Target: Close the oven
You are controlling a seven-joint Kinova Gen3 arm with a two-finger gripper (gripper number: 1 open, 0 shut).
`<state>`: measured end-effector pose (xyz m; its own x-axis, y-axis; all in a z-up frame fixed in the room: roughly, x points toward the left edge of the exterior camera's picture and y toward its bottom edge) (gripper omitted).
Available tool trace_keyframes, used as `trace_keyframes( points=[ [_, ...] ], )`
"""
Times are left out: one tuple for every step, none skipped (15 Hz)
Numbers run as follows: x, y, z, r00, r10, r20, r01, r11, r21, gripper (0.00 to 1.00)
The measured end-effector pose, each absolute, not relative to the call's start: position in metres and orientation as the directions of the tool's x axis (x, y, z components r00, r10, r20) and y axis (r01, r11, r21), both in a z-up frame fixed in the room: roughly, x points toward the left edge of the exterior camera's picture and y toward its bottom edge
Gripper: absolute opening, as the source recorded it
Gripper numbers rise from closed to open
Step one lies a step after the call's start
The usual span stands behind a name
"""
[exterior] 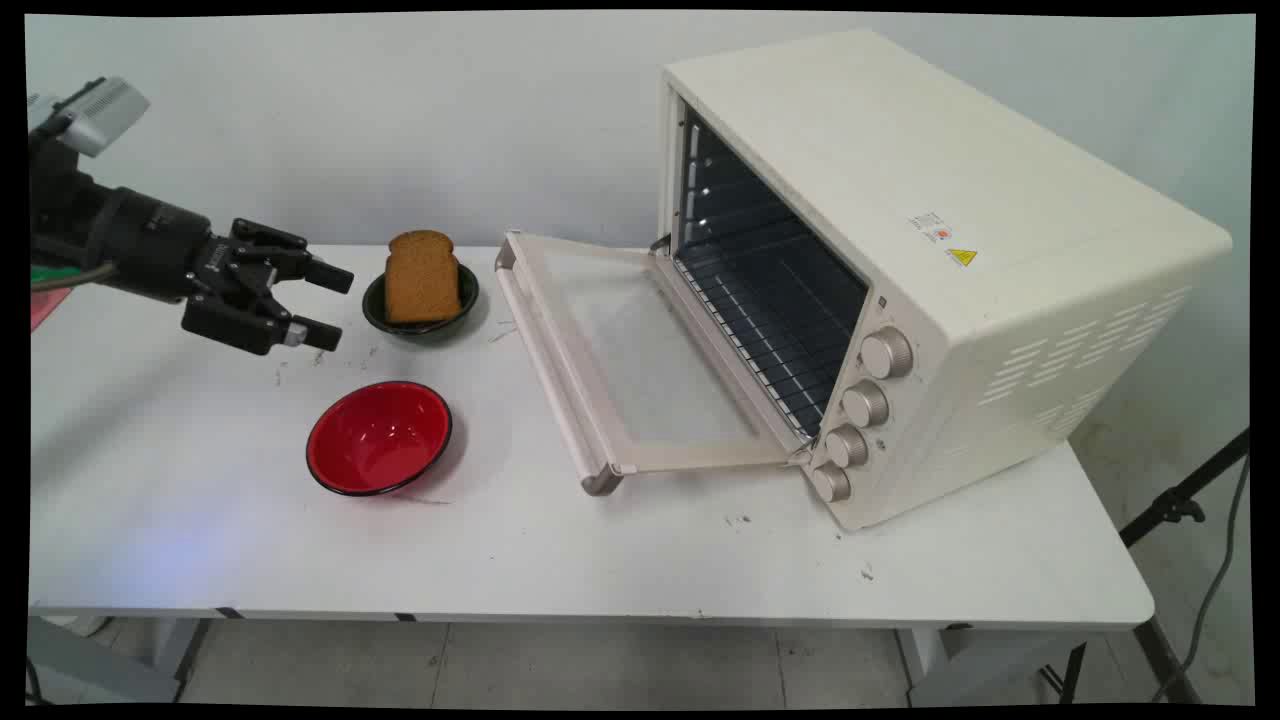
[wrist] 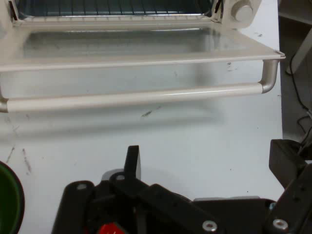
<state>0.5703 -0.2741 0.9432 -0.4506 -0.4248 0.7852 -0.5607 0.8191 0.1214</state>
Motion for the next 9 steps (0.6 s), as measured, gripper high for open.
trace_keyframes(
  points=[
    [0.571, -0.275, 0.944, -0.451, -0.427, 0.784, -0.564, 0.817, 0.121, 1.0],
    [0.571, -0.277, 0.944, -0.451, -0.429, 0.783, -0.567, 0.815, 0.12, 1.0],
    [0.571, -0.278, 0.944, -0.451, -0.43, 0.782, -0.569, 0.814, 0.119, 1.0],
    [0.571, -0.279, 0.944, -0.451, -0.432, 0.781, -0.573, 0.811, 0.117, 1.0],
    [0.571, -0.281, 0.945, -0.451, -0.433, 0.78, -0.577, 0.809, 0.116, 1.0],
    [0.571, -0.283, 0.945, -0.451, -0.436, 0.779, -0.581, 0.806, 0.114, 1.0],
    [0.57, -0.285, 0.946, -0.452, -0.439, 0.776, -0.585, 0.803, 0.113, 1.0],
    [0.569, -0.288, 0.946, -0.453, -0.443, 0.774, -0.59, 0.8, 0.112, 1.0],
    [0.567, -0.291, 0.946, -0.455, -0.447, 0.77, -0.594, 0.797, 0.111, 1.0]
  ],
)
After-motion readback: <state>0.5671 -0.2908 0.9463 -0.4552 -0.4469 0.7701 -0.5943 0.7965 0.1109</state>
